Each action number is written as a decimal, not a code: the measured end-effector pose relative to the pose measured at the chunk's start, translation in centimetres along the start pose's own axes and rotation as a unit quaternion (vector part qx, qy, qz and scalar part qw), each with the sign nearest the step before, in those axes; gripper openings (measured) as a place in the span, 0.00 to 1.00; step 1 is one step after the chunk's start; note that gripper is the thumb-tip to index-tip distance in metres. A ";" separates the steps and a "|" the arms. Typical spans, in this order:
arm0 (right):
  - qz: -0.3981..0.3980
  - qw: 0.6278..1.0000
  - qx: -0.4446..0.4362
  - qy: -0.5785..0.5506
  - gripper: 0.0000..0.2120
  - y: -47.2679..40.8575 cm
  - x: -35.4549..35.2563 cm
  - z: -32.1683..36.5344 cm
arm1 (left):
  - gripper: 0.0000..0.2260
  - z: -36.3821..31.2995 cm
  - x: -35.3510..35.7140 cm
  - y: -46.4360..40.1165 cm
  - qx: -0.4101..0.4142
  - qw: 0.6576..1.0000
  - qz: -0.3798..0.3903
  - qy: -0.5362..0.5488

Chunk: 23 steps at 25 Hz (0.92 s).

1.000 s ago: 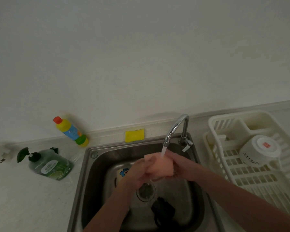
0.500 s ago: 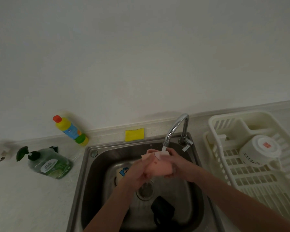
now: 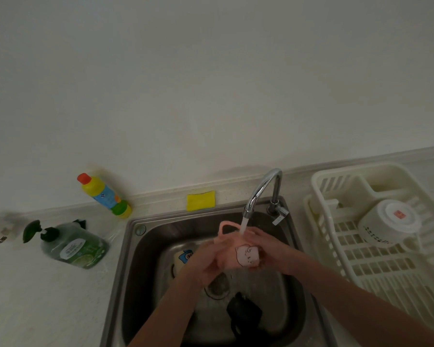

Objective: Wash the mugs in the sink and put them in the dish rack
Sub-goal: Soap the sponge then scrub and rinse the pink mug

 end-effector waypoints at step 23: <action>-0.013 1.000 -0.012 -0.003 0.29 -1.3 0.3 0.3 | 0.24 0.0 -0.6 -1.7 -0.009 0.999 -0.031 0.010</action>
Point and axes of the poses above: each hand's wrist, its own y-axis away from the middle knuckle, its own x-axis out of the palm, z = x × y, the point moved 10 cm from there along -y, towards the middle knuckle, and after that the axes turned 11 degrees about x, right-handed, at the moved point
